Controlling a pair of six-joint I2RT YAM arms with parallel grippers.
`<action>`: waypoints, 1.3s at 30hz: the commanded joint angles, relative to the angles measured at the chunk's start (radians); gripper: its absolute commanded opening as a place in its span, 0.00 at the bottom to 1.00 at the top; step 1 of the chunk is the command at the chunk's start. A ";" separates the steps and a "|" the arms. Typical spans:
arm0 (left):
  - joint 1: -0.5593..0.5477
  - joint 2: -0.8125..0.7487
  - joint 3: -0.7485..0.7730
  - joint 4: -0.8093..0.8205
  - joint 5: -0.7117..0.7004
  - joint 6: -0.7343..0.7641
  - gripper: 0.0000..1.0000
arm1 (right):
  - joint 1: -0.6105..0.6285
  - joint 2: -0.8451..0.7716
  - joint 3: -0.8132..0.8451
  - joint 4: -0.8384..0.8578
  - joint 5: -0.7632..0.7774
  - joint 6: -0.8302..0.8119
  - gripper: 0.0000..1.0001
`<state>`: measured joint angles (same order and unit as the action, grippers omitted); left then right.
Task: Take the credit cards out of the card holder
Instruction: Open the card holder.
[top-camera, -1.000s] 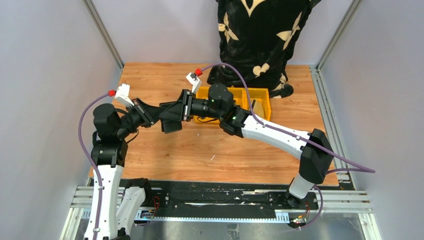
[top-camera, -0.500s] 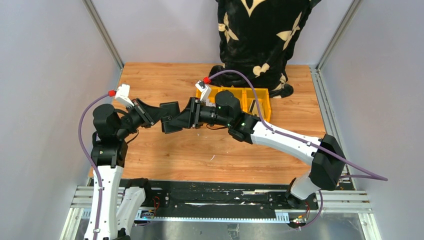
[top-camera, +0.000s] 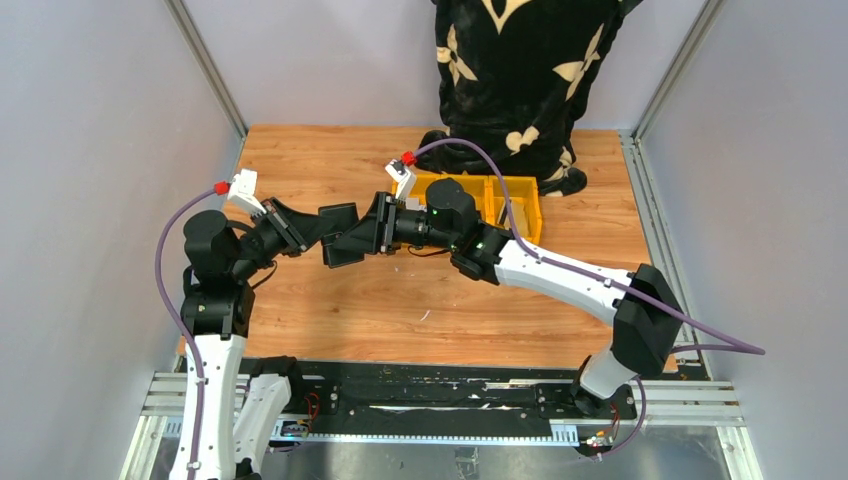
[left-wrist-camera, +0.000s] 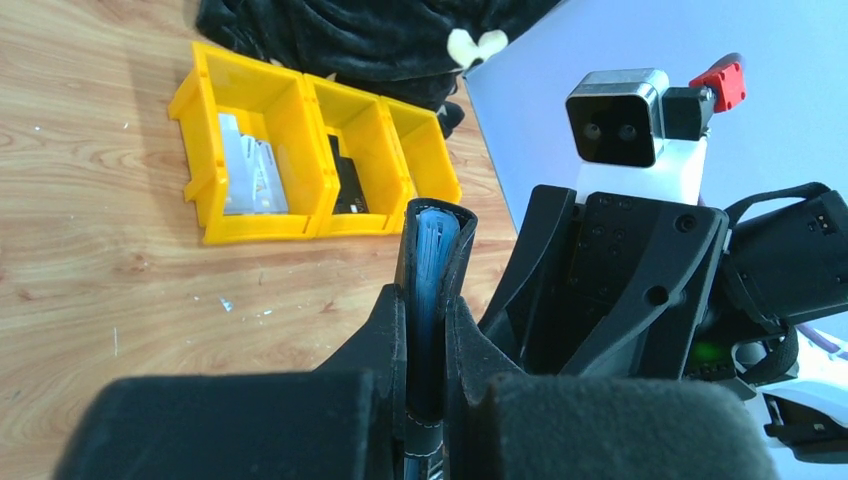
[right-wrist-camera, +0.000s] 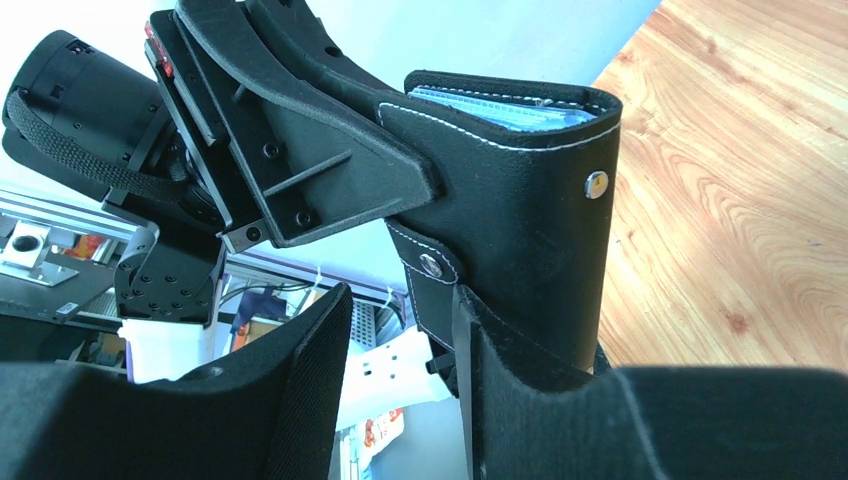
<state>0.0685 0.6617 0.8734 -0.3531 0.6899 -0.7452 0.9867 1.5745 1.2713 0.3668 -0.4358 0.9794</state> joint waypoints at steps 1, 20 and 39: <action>-0.006 -0.018 0.026 0.042 0.063 -0.052 0.00 | -0.006 0.027 0.030 0.077 -0.016 0.040 0.44; -0.006 -0.024 0.029 0.057 0.075 -0.080 0.00 | -0.024 -0.040 -0.129 0.166 0.163 0.148 0.41; -0.007 -0.015 0.036 0.073 0.071 -0.095 0.00 | -0.013 0.044 -0.024 0.272 0.032 0.201 0.37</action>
<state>0.0711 0.6571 0.8738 -0.3187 0.6769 -0.8001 0.9714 1.5814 1.1900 0.5785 -0.3508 1.1717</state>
